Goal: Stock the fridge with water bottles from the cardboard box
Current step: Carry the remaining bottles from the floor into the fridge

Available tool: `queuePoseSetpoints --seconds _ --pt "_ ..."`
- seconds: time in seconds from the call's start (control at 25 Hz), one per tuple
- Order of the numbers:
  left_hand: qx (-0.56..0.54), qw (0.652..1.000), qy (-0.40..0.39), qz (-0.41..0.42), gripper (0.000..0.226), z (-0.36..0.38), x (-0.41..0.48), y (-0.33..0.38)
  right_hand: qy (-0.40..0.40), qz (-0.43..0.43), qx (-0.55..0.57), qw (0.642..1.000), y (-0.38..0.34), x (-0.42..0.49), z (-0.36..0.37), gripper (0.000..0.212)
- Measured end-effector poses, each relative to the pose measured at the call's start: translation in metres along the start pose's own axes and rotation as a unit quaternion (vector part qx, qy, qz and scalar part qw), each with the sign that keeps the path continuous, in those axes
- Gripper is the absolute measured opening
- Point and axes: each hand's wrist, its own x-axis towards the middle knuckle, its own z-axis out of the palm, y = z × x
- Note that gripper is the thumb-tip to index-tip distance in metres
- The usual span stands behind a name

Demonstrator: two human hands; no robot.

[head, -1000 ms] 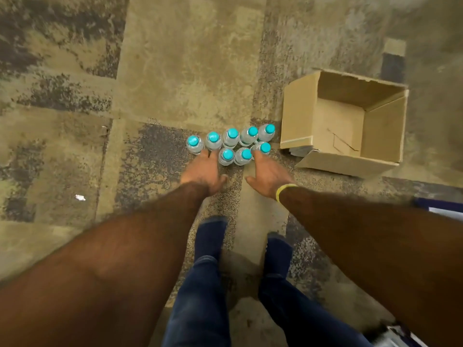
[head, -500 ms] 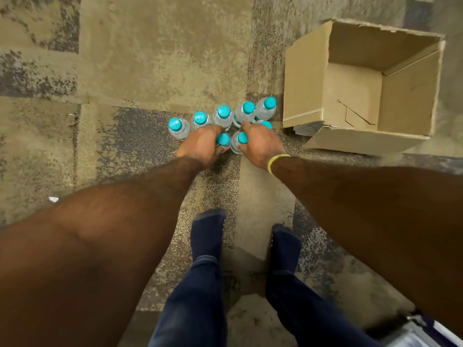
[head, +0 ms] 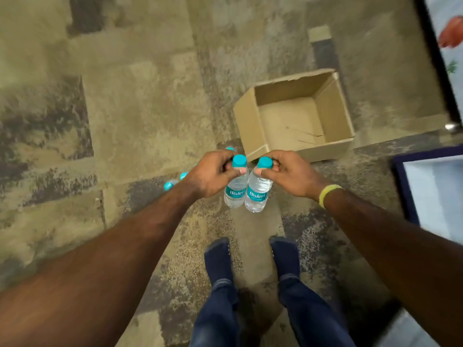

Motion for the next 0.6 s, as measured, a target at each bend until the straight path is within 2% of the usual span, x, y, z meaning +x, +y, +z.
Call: queuePoseSetpoints --seconds 0.32,0.6 --pt "0.042 0.98 -0.129 0.146 0.024 0.066 0.055 0.203 0.148 0.063 0.036 0.986 0.01 -0.142 -0.163 0.016" --pt "0.101 0.928 -0.26 0.247 0.026 0.2 0.105 0.363 0.316 0.134 0.092 0.935 0.079 -0.282 -0.27 0.019"
